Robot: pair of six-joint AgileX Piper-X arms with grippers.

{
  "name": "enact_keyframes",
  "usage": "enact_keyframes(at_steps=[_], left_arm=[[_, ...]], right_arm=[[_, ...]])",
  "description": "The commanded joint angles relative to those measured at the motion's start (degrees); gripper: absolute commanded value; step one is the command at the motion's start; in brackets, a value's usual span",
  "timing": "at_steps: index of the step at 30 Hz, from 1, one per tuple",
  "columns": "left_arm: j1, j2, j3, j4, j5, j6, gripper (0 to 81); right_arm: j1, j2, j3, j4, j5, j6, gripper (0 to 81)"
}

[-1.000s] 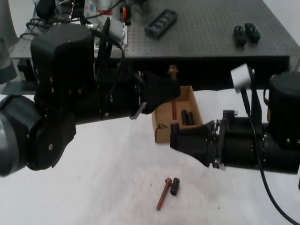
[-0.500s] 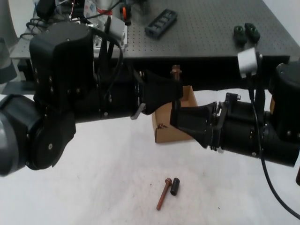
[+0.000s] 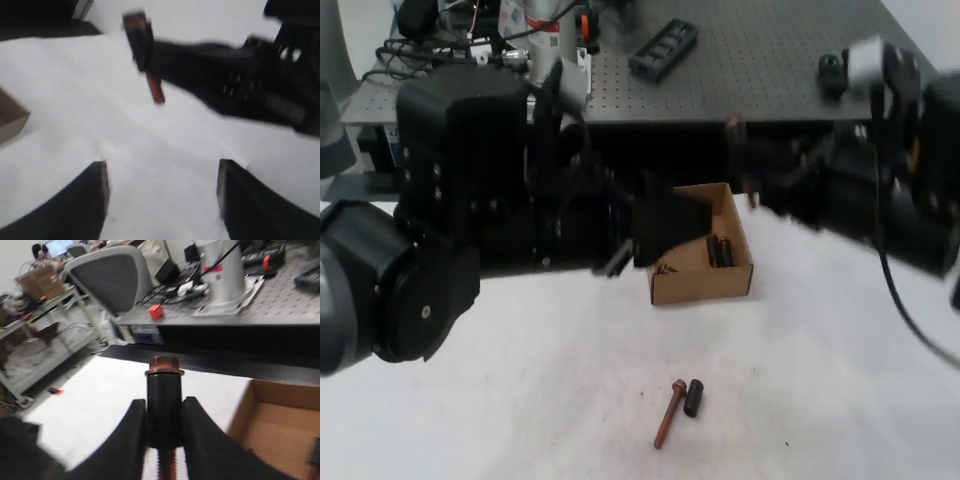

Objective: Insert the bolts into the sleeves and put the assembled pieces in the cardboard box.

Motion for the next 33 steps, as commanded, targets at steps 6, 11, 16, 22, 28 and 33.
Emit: enact_keyframes(at_steps=[6,11,16,22,28,33], left_arm=[[-2.4,4.3,-0.6,17.6,-12.4,13.2,44.0],[-6.1,11.3,-4.4,24.0,-18.8,18.0,44.0],[-8.7,20.2,-11.6,30.4,-21.6,19.8,44.0],[-10.0,28.1,-20.2,37.9,-23.9,21.4,44.0],[-10.0,32.2,-23.2,39.7,-26.5,22.2,44.0],[-10.0,33.7,-23.3,39.5,-30.0,22.2,43.3]], right_arm=[[-3.1,26.3,-29.7,25.1,12.0,-12.9,1.1],[-2.8,40.5,-45.0,37.1,15.0,-13.8,1.1],[-2.8,49.3,-54.0,44.7,15.1,-13.8,1.1],[-2.6,52.7,-55.5,48.5,15.2,-13.8,1.1],[-2.8,52.8,-55.5,49.5,14.7,-13.6,22.1],[-3.3,51.7,-55.5,51.0,13.7,-12.9,41.5]])
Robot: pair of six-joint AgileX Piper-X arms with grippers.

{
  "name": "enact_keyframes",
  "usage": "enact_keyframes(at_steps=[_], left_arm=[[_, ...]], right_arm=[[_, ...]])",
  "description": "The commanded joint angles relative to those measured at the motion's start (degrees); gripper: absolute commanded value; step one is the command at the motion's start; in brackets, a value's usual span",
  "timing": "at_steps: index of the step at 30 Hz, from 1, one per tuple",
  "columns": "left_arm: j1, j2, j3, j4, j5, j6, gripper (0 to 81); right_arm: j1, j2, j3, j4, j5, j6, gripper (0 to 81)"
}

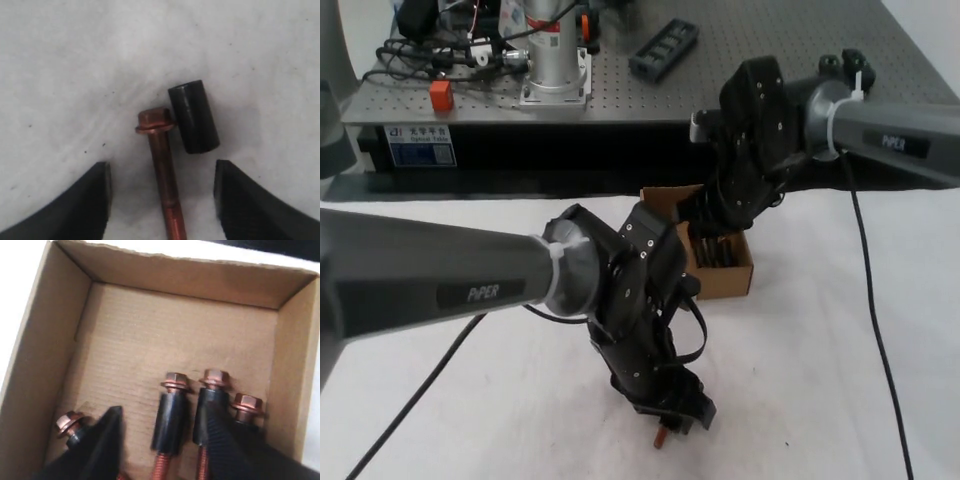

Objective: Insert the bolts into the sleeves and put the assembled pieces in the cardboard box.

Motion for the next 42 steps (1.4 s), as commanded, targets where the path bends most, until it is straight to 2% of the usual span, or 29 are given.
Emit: enact_keyframes(at_steps=[1,4,7,13,15,19,24,26,28,32,33,34,37,42], left_arm=[[0.0,1.2,-0.5,0.0,-2.0,1.2,41.5],[0.0,1.8,-0.5,-1.9,-2.9,1.5,34.1],[0.0,2.8,-1.2,-2.3,-3.0,2.3,29.1],[0.0,5.3,-3.4,-2.4,-3.0,2.3,27.4],[0.0,5.7,-3.8,-1.5,-3.0,2.3,21.5],[0.1,5.7,-4.2,2.0,-2.6,2.2,1.1],[0.1,5.7,-4.2,4.1,-1.3,-0.1,0.0],[0.1,5.7,-4.2,4.9,0.1,-0.4,1.9],[0.1,5.7,-4.2,5.7,0.0,-0.9,9.3],[0.1,5.7,-4.2,9.2,0.0,-1.7,36.1],[0.1,5.7,-4.2,10.2,0.0,-1.7,41.2],[0.1,5.7,-4.2,10.9,0.0,-1.7,42.6],[0.1,5.7,-4.2,11.5,0.0,-1.7,34.8],[0.1,5.7,-4.2,11.5,0.6,-1.7,4.0]], right_arm=[[-0.5,-2.2,-0.8,0.6,-1.8,0.4,40.2],[-0.6,-5.0,-0.7,1.0,-2.9,0.4,34.4],[-0.6,-8.8,-0.7,2.9,-3.0,0.4,32.1],[-0.6,-17.8,-0.7,10.1,-3.0,-0.7,32.1],[-0.6,-20.9,-0.6,13.7,-3.0,-1.4,32.1],[-0.6,-26.6,-0.6,18.8,-3.0,-1.9,32.1],[-0.2,-32.0,-0.6,20.6,-3.0,-1.9,32.1],[-0.2,-33.4,-0.6,20.8,-2.7,-1.6,32.1],[-0.2,-34.5,-0.6,21.3,-2.2,-1.3,32.1],[-0.2,-36.0,-0.6,23.5,-2.2,-1.2,32.1],[-0.2,-36.4,-0.6,23.9,-2.2,-1.2,32.1],[-0.2,-36.6,-0.6,24.3,-2.2,-1.2,32.1],[-0.2,-37.2,-0.6,24.6,-2.2,-1.2,32.1],[-0.2,-38.2,-0.6,24.7,-2.2,-1.2,32.1]])
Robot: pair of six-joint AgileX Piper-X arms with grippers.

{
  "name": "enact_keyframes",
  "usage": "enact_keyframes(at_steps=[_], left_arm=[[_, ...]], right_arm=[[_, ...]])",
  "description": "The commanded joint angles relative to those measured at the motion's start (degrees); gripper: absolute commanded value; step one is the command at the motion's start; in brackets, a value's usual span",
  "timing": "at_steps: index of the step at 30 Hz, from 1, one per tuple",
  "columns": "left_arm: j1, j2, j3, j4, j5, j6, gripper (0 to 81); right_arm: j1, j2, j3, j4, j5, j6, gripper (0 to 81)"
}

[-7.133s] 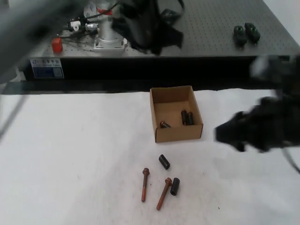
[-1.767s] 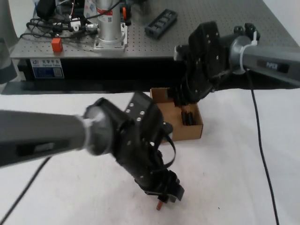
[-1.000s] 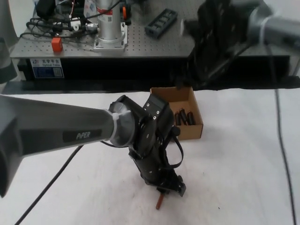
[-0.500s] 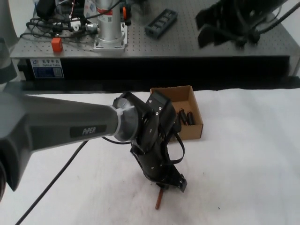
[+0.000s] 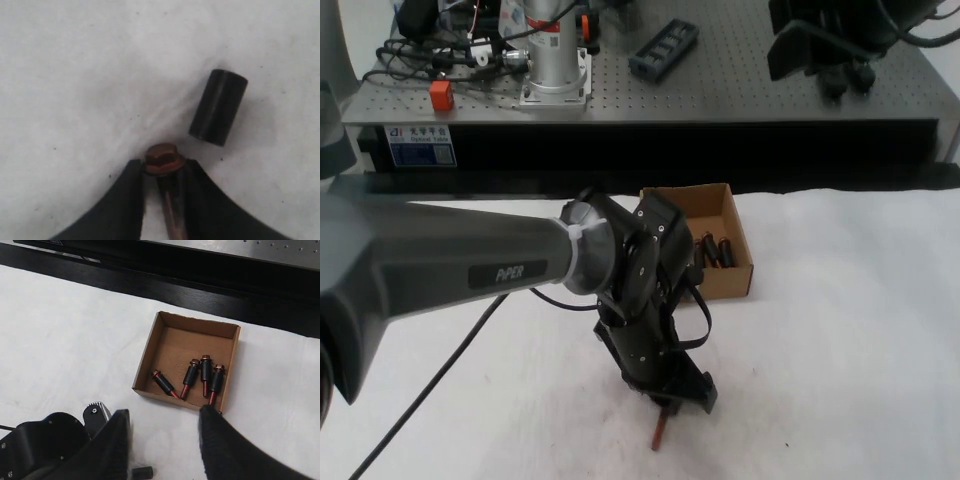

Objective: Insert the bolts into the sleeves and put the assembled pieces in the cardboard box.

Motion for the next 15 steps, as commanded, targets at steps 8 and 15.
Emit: enact_keyframes(at_steps=[8,15], left_arm=[[-0.3,1.9,1.5,6.7,3.4,-2.2,4.6],[-0.3,1.9,1.5,11.3,3.0,-1.8,46.1]], right_arm=[[0.0,-2.1,-0.6,1.9,0.0,-0.2,32.1],[0.0,-2.1,-0.6,2.0,0.0,-0.2,32.1]])
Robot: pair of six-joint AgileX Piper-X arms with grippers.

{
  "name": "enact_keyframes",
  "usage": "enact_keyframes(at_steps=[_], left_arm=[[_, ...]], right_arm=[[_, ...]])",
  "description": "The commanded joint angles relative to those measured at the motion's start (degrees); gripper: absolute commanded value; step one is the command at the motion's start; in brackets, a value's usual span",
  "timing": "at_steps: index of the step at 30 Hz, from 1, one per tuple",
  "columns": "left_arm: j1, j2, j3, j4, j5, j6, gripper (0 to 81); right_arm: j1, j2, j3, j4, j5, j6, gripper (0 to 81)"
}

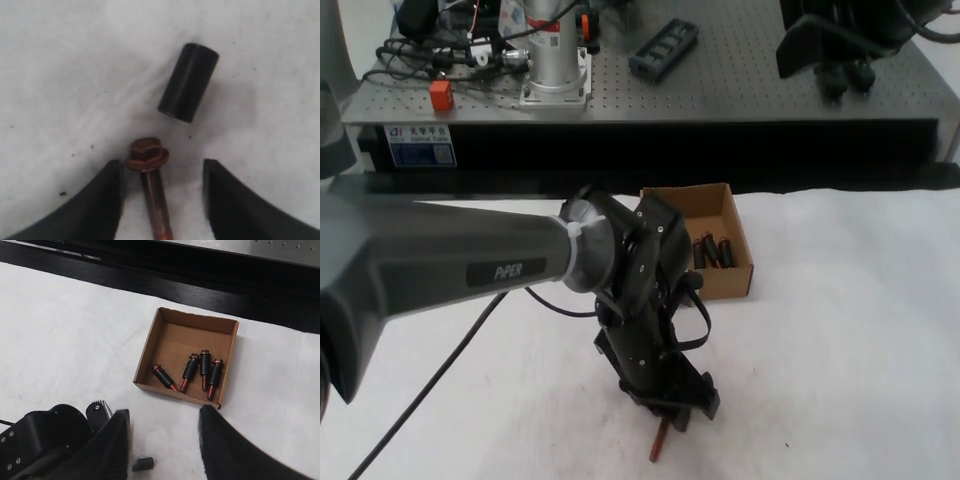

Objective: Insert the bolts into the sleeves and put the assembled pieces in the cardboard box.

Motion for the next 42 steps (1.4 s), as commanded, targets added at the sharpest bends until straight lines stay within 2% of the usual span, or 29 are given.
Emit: enact_keyframes(at_steps=[1,9,15,17,20,26,29,34,42], left_arm=[[0.0,2.1,1.7,7.1,-1.6,-1.0,44.0],[0.0,2.1,1.7,4.7,-1.7,-0.4,0.8],[0.0,-0.1,1.7,2.5,-1.7,0.0,0.7],[0.5,-3.1,2.0,2.3,-4.2,0.0,0.7],[2.1,-10.6,5.3,0.1,-7.4,-1.1,0.7],[7.5,-30.5,19.2,-11.1,-7.1,-6.0,0.7],[9.4,-38.5,24.8,-12.5,-7.1,-7.0,0.7],[10.0,-48.1,29.2,-10.5,-7.1,-8.3,0.7],[10.0,-55.3,30.6,-5.8,-7.0,-9.8,0.7]], right_arm=[[0.0,-0.7,-0.6,0.0,0.0,-0.2,32.1],[0.0,-1.3,-0.6,0.3,0.0,-0.9,32.1],[0.0,-3.6,2.5,0.3,0.0,-3.8,32.1],[0.0,-5.0,6.7,1.3,0.0,-5.3,32.1],[0.0,-5.5,13.7,2.8,0.0,-5.4,32.1],[3.5,0.7,24.7,-3.6,0.0,-2.0,32.1],[6.1,6.1,25.0,-6.3,0.0,1.1,32.7],[8.9,14.6,24.9,-12.7,0.0,10.1,43.2],[9.3,23.1,24.7,-20.4,-4.6,27.6,42.8]])
